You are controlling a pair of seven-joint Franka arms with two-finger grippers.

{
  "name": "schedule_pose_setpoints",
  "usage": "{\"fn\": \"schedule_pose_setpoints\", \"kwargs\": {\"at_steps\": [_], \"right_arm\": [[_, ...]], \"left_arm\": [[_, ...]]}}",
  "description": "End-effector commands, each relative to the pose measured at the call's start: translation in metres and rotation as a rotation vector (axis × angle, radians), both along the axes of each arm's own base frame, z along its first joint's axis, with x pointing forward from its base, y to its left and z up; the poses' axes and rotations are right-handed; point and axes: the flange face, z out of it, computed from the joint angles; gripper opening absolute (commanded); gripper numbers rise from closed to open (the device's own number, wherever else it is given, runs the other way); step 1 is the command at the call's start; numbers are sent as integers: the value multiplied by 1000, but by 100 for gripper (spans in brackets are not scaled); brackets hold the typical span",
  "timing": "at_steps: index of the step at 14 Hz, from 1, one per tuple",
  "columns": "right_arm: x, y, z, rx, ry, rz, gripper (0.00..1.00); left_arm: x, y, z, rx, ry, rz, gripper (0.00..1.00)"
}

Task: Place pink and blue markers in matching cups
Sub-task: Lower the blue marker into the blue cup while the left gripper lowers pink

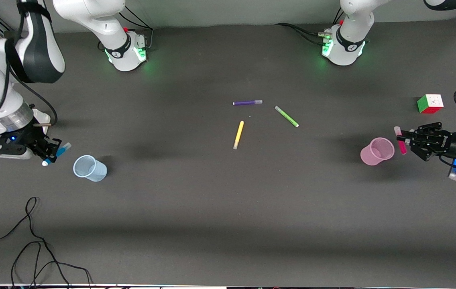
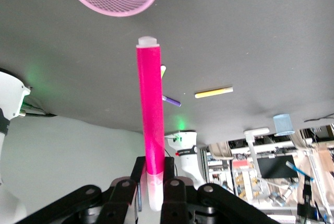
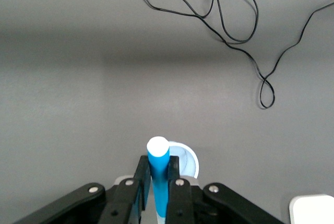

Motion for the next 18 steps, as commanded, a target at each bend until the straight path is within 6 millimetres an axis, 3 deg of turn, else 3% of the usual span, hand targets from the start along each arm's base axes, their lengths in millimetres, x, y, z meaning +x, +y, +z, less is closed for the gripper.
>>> {"fn": "schedule_pose_setpoints", "kwargs": {"at_steps": [1, 6, 8, 15, 18], "right_arm": [[-7, -10, -28, -10, -48, 26, 0], [3, -22, -74, -10, -81, 29, 0], [5, -23, -86, -12, -71, 30, 0], [6, -22, -90, -14, -63, 33, 0], [6, -22, -96, -15, -54, 31, 0]], "left_arm": [[-21, -6, -9, -54, 4, 34, 0], [-38, -8, -56, -91, -10, 62, 0], [-41, -3, -66, -99, -8, 68, 0], [-53, 18, -116, -169, -10, 82, 0], [-52, 20, -126, -167, -25, 83, 0]]}}
